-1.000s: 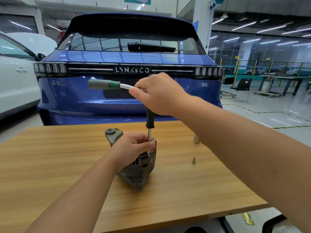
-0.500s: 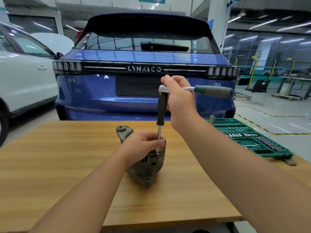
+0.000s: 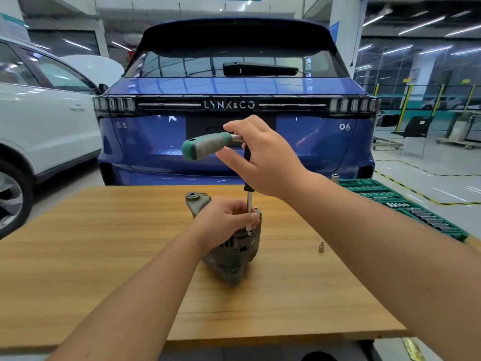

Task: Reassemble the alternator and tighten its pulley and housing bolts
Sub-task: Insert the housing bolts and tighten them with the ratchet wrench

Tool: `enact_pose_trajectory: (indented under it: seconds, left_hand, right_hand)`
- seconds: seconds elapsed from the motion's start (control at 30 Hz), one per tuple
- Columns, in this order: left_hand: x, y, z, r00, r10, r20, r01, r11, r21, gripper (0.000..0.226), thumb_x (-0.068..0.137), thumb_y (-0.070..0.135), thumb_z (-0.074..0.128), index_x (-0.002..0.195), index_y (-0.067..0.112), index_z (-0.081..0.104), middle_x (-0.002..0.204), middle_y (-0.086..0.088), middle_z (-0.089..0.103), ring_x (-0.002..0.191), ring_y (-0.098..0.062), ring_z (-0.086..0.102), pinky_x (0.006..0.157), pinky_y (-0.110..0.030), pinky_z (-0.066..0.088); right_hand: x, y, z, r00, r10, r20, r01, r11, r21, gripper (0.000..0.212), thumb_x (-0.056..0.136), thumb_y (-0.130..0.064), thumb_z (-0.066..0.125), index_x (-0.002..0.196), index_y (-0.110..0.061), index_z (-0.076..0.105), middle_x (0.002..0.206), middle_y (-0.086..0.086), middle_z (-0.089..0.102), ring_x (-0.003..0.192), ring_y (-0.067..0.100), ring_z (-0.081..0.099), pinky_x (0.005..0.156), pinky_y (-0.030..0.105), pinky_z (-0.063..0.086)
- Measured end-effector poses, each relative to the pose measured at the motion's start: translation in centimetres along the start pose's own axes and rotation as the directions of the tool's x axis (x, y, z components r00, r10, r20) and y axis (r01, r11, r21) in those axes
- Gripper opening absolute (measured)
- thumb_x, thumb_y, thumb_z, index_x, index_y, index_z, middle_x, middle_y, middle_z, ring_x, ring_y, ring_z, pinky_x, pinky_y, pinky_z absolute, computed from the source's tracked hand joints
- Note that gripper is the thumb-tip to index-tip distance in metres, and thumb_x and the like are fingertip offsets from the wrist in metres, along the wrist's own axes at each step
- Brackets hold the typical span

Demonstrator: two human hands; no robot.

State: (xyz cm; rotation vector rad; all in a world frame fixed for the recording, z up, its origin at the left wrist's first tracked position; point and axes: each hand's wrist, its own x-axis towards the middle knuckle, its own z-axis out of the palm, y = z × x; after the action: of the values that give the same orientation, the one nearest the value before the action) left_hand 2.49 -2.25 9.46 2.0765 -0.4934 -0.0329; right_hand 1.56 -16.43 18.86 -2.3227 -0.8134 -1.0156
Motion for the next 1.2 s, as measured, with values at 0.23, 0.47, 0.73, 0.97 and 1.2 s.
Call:
enact_pose_trajectory:
  seconds: [0.23,0.47,0.73,0.97,1.2]
  left_hand:
    - [0.0,0.0,-0.1,1.000,-0.009,0.001,0.009,1.000,-0.004,0.015,0.095,0.039,0.071,0.085,0.049,0.074,0.087,0.016,0.077,0.096,-0.010,0.070,0.094,-0.040,0.052]
    - [0.3,-0.2,0.0,1.000,0.009,-0.001,-0.009,1.000,0.007,0.015,0.095,0.038,0.071,0.086,0.050,0.073,0.087,0.016,0.076,0.094,-0.010,0.070,0.093,-0.039,0.054]
    - [0.4,-0.8,-0.1,0.999,0.033,0.014,-0.033,0.999,0.002,0.013,0.094,0.039,0.072,0.090,0.051,0.074,0.090,0.017,0.076,0.085,0.003,0.069,0.088,-0.035,0.054]
    - [0.4,-0.6,-0.1,1.000,0.001,0.014,-0.001,1.000,-0.011,0.017,0.094,0.039,0.072,0.089,0.055,0.073,0.091,0.019,0.076,0.086,0.003,0.069,0.082,-0.030,0.051]
    - [0.6,-0.6,0.0,0.999,-0.038,0.009,0.038,0.999,0.012,0.006,0.096,0.036,0.071,0.092,0.039,0.075,0.087,0.021,0.075,0.094,-0.005,0.069,0.086,-0.032,0.052]
  right_hand:
    - [0.1,-0.2,-0.1,0.998,-0.018,0.062,0.018,1.000,0.009,0.075,0.091,-0.068,0.029,0.143,-0.017,0.048,0.119,-0.009,0.046,0.097,0.005,0.047,0.075,0.028,0.038]
    - [0.1,-0.5,-0.6,0.997,-0.014,0.078,0.012,1.000,0.027,0.048,0.103,-0.047,0.037,0.137,-0.018,0.055,0.111,-0.008,0.049,0.092,0.014,0.054,0.076,0.035,0.046]
    - [4.3,-3.0,-2.5,0.922,0.313,0.227,-0.201,0.890,-0.408,0.042,0.102,-0.045,0.045,0.071,-0.018,0.050,0.063,-0.002,0.047,0.054,0.018,0.043,0.050,0.030,0.027]
    - [4.2,-3.7,-3.1,0.472,0.696,0.541,-0.808,0.095,0.582,0.017,0.103,-0.021,0.051,0.108,-0.006,0.059,0.097,0.009,0.078,0.067,0.022,0.072,0.043,0.025,0.050]
    - [0.9,-1.9,0.9,0.720,0.694,0.033,-0.330,0.300,0.895,0.007,0.101,-0.024,0.061,0.106,-0.027,0.064,0.099,-0.008,0.063,0.086,0.009,0.063,0.071,0.025,0.052]
